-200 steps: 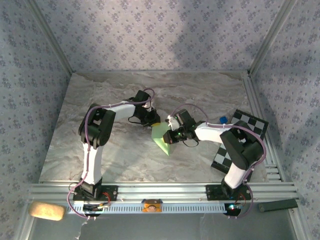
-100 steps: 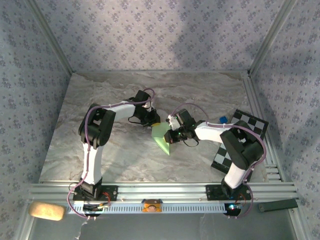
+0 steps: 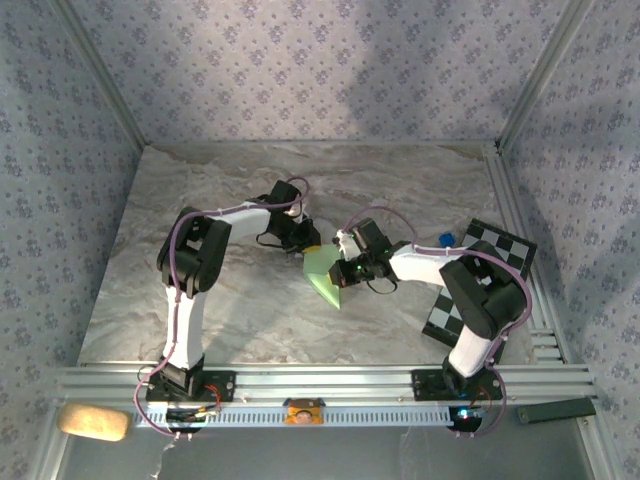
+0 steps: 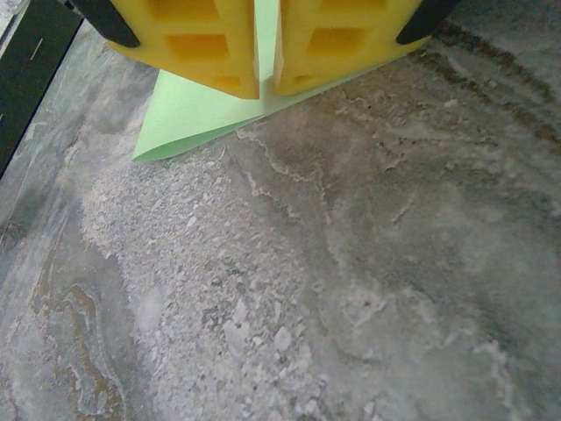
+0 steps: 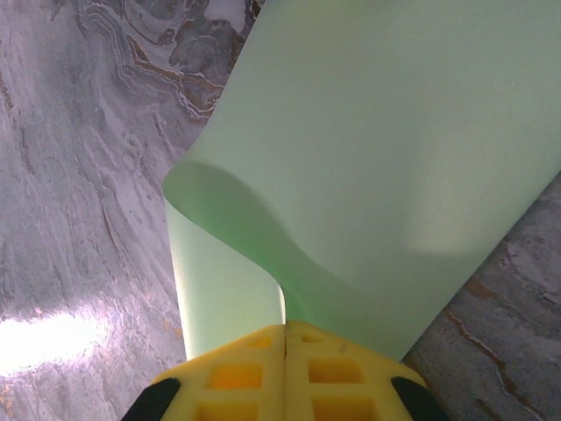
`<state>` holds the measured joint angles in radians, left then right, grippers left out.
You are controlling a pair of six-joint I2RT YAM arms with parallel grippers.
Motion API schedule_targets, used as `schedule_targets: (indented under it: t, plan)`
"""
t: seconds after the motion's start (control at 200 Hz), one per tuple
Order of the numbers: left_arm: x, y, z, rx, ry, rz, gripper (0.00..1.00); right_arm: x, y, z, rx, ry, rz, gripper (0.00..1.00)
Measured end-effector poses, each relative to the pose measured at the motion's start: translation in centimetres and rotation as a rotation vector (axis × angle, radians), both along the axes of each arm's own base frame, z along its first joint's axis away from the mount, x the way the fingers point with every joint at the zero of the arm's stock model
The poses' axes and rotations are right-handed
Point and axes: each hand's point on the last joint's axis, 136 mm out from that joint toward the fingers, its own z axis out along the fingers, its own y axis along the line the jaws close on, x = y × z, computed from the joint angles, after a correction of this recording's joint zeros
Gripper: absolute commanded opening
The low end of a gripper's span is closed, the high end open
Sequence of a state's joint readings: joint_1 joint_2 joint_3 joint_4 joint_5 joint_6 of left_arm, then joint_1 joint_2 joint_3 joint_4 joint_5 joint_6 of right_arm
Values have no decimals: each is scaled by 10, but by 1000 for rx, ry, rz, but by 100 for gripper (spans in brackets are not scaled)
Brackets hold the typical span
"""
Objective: Fold a paper plane with a square sheet of paper (pick it up from the middle)
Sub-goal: Third fold the triangle at the center of the table.
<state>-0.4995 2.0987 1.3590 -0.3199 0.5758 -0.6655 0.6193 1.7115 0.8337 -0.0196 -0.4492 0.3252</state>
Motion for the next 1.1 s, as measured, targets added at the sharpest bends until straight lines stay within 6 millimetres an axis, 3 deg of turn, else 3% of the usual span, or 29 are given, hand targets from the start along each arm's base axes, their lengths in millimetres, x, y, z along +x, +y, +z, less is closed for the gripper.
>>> schedule_targets:
  t: [1.099]
  plan:
    - [0, 0, 0, 1, 1, 0, 13, -3, -1, -8, -22, 14, -7, 0]
